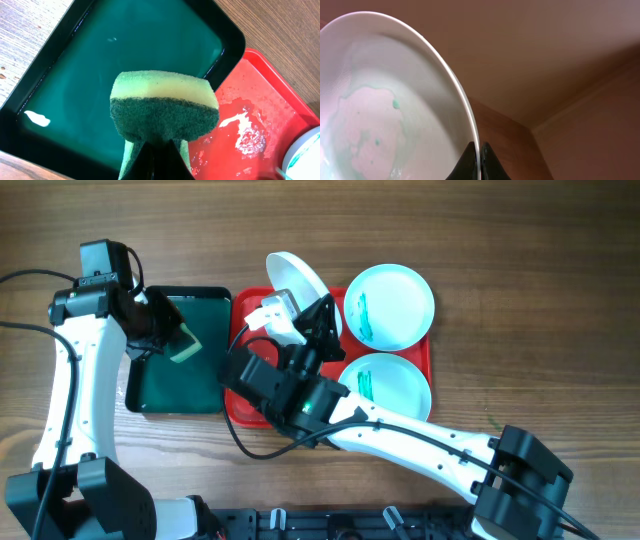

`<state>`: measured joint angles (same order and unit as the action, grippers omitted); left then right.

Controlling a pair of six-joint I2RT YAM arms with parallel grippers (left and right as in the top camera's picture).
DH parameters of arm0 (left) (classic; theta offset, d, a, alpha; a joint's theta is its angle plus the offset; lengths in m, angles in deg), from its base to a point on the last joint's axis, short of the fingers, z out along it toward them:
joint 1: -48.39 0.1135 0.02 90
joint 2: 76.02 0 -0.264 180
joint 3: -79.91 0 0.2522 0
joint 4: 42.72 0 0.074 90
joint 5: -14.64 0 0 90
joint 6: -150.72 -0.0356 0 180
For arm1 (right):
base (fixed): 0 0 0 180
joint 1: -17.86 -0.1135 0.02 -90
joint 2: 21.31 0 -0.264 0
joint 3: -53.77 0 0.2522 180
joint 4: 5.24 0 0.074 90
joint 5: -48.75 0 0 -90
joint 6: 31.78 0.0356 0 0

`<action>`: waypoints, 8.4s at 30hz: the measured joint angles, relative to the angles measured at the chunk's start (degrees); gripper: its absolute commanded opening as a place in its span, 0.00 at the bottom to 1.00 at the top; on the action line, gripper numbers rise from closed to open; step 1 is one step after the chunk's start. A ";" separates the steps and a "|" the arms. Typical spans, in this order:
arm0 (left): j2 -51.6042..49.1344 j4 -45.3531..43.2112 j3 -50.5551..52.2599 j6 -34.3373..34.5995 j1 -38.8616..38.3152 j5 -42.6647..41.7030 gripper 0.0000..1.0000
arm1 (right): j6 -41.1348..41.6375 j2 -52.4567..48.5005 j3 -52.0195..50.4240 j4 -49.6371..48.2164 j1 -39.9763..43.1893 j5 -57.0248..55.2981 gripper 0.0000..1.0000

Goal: Clean dirty plates on tray and stack at the side
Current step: 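Lift the cleaned plate with the right gripper and place it right of the tray, then grasp the lower-right plate's rim with the right gripper and pull it left, then hold the plate with the right gripper and scrub it with the sponge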

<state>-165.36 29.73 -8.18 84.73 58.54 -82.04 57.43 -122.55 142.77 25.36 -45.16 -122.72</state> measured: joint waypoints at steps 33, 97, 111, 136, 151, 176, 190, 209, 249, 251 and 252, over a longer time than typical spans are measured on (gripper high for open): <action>-1.75 -4.24 0.00 -0.98 -15.13 0.22 0.04 | 19.74 10.82 -26.97 13.29 91.32 88.26 0.48; -1.86 -5.16 0.02 0.28 -15.13 0.22 0.04 | 31.30 -5.49 -16.28 -3.34 28.35 96.89 0.09; -14.49 -9.84 2.19 0.76 -23.26 1.05 0.04 | 40.48 -7.80 -15.82 -4.24 28.35 97.68 0.05; -23.30 -3.17 0.70 10.38 -32.24 11.41 0.04 | 40.63 -7.87 -15.74 -4.28 28.48 98.92 0.04; -23.37 -5.81 1.46 1.99 -34.03 22.12 0.04 | 39.36 -7.87 -15.74 -3.91 29.92 101.39 0.04; -24.65 -20.33 0.59 -5.86 -29.66 -7.93 0.04 | 39.56 -7.87 -15.41 -4.09 31.28 99.91 0.04; -24.17 -6.93 -1.03 8.00 -25.00 -2.27 0.04 | 38.69 -7.87 -15.41 -3.67 30.62 100.89 0.04; -23.56 -8.28 0.33 -5.64 -35.28 3.48 0.04 | 38.07 -7.87 -15.41 -3.63 32.02 98.77 0.04; -24.55 -24.30 -0.76 -0.02 -36.39 1.79 0.04 | 41.75 -7.89 -15.17 -2.54 32.33 100.41 0.04; -24.68 -23.34 -0.76 -1.90 -36.46 -6.88 0.04 | 41.70 -7.87 -15.15 -2.54 32.33 100.30 0.04; -24.72 -23.15 -0.76 -2.21 -36.37 -8.37 0.04 | 41.70 -7.87 -15.15 -2.51 32.33 100.28 0.04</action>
<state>-190.08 6.59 -8.94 82.53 22.17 -90.41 99.13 -130.41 127.63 22.84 -12.83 -22.44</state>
